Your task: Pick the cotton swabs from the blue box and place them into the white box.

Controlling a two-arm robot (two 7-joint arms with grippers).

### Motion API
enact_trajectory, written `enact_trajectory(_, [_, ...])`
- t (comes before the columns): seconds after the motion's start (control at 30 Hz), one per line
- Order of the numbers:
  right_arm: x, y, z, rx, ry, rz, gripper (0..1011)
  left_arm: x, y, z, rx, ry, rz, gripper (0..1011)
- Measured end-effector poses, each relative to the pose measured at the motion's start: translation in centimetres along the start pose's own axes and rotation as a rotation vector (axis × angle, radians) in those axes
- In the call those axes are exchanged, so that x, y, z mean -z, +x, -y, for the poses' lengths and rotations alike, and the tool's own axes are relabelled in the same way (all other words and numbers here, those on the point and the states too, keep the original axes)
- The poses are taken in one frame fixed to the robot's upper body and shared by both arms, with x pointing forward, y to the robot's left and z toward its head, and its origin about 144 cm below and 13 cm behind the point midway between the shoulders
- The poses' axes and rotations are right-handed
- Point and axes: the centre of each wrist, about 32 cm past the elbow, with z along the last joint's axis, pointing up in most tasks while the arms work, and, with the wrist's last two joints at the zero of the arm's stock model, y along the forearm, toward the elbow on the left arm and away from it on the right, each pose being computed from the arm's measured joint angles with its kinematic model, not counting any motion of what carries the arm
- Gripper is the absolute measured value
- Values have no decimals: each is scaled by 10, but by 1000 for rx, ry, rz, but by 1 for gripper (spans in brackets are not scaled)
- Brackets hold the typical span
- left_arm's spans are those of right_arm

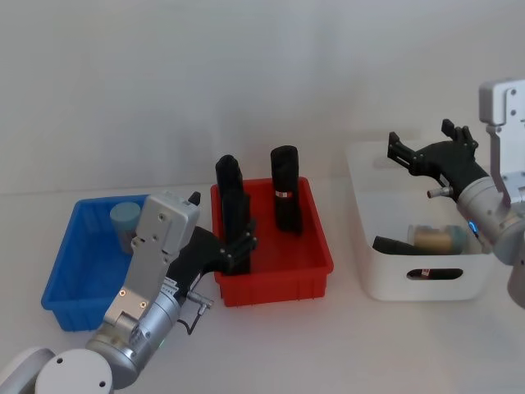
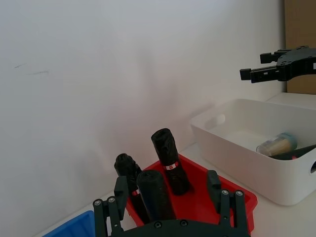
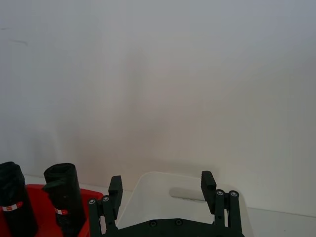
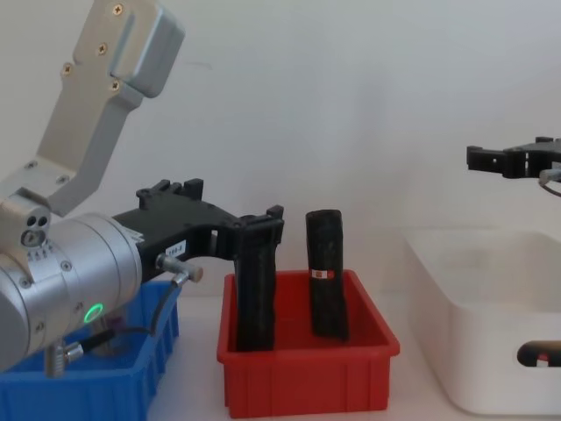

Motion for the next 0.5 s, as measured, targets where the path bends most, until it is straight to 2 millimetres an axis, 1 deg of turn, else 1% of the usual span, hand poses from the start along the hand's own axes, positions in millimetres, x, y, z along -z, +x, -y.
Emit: enact_trajectory(0.5, [0, 2, 1, 7, -3, -1, 1002, 0, 0, 0, 0, 0, 0, 1004])
